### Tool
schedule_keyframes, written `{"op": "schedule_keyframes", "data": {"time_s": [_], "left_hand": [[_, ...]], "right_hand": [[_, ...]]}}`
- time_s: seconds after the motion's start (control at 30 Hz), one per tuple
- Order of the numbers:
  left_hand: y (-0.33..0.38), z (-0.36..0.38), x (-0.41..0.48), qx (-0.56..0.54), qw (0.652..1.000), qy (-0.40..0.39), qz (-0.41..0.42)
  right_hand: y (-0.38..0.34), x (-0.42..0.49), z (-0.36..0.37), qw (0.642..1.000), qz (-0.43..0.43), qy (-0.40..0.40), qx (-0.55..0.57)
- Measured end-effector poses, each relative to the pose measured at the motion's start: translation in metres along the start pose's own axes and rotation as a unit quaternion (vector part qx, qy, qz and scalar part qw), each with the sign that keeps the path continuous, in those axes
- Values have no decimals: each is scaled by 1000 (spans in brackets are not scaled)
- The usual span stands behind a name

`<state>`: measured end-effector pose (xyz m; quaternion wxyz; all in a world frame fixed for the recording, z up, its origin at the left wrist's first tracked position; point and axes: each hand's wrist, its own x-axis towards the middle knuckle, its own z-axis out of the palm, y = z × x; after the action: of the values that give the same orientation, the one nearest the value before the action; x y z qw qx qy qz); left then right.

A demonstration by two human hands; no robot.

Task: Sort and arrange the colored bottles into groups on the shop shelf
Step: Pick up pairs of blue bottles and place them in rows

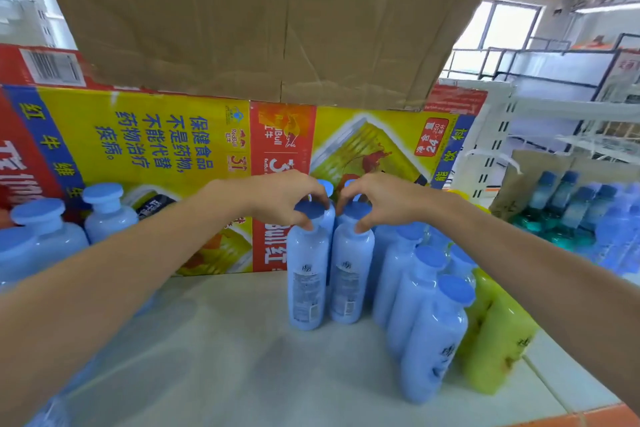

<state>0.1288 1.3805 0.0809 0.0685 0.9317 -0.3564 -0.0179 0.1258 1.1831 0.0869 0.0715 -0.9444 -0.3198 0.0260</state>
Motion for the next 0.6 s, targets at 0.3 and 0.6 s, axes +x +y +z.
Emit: {"op": "schedule_keyframes", "data": {"time_s": [0.3,0.6], "left_hand": [[0,6,1,-122,992,9,-21],[9,16,-6,-127,986,81,-70]], "right_hand": [[25,1,5,999,-41,-7,23],[32,4,10,995,-86,-5,55]]}}
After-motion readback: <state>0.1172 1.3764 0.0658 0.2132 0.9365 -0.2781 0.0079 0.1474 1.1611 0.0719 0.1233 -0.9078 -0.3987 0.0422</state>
